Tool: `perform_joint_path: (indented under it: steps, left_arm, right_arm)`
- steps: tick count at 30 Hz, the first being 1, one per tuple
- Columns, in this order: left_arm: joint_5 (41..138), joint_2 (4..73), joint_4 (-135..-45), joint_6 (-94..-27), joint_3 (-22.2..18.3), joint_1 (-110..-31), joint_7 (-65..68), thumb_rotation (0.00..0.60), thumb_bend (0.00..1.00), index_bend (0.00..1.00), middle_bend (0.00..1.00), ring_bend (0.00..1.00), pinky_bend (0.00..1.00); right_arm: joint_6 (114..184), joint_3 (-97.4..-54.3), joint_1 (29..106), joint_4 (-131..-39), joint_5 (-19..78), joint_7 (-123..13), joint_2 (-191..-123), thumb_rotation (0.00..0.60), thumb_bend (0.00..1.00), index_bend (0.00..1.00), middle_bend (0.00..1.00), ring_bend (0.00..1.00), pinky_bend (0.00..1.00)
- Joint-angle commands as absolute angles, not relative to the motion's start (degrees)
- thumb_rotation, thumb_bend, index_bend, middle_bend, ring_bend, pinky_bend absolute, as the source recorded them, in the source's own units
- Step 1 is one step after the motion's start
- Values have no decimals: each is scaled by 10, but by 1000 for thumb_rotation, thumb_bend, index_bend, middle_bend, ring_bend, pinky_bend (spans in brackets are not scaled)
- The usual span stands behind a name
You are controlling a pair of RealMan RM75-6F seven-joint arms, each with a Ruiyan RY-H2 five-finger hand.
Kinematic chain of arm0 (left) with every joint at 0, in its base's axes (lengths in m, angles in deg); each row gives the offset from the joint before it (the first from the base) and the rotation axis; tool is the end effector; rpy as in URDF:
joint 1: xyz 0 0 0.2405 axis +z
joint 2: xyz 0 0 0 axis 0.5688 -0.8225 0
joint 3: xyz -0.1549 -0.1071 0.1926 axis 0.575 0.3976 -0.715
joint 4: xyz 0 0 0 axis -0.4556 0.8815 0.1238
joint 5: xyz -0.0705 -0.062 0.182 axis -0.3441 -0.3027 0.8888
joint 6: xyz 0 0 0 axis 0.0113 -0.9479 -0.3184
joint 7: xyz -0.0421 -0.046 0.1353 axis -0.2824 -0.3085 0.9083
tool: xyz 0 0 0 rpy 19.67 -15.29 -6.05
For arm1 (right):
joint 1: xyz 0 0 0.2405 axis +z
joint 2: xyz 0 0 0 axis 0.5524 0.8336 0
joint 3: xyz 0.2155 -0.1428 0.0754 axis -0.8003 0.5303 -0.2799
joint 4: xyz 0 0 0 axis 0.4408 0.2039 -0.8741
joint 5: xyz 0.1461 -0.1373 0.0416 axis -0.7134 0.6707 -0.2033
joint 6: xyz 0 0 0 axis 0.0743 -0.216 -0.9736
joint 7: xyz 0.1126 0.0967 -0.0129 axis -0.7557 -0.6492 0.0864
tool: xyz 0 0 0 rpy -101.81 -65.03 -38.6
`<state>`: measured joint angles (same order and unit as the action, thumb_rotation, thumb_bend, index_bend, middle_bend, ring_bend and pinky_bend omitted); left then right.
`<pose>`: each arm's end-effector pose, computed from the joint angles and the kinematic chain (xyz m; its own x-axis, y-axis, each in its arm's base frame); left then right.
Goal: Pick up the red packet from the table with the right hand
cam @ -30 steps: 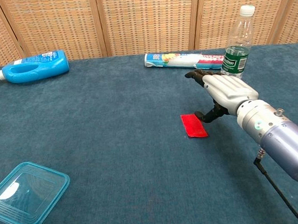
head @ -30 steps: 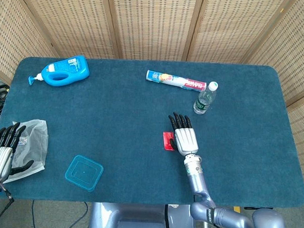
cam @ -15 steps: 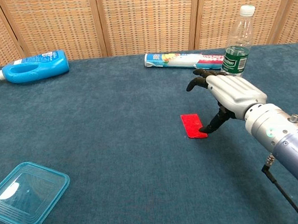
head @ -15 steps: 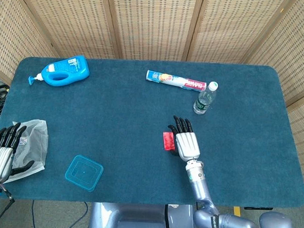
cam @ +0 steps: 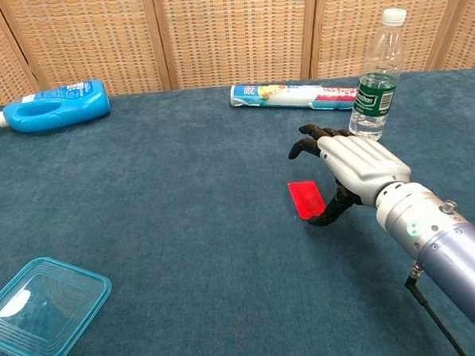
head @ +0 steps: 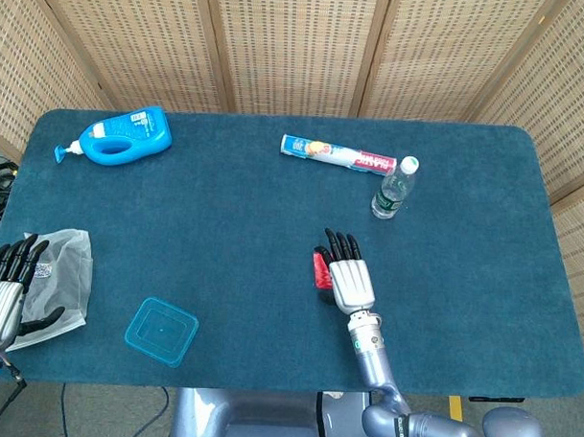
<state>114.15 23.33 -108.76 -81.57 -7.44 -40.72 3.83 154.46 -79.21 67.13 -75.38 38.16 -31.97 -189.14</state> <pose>-0.3159 0.1928 0.1509 0.3954 -0.0049 0.9185 0.9181 -0.0266 -0.3954 -0.1536 -0.3164 -0.0989 0.3040 -0.1021 0.9472 -0.9369 -0.2124 0.2778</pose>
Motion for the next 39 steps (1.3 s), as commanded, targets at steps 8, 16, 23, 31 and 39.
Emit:
perform_joint_path:
  steps: [8,16,23,31,39]
  left_arm:
    - [1144,232,-1091,-810,-78,-409,33,600,194,0,0,0,0]
    - [1143,232,-1091,-810,-77,-409,35,600,194,0,0,0,0]
    - [1143,231,-1091,-811,-77,-409,33,600,194,0,0,0,0]
    - [1142,231,-1091,-812,-76,-408,34,600,194,0,0,0,0]
    - [1141,231,-1091,-812,-76,-408,33,600,194,0,0,0,0]
  right_arm:
    - [1539,-798,673,-721,381,-340,-1904,600,215,244,0,0,0]
    - [1535,-800,672,-714,379,-345,-1904,600,214,243,0,0,0]
    - [1529,-801,672,-708,375,-343,-1908,600,215,243,0,0,0]
    - [1522,-806,677,-692,373,-345,-1915,600,214,243,0,0,0]
    - [1518,-815,684,-670,371,-352,-1923,600,235,247,0,0,0]
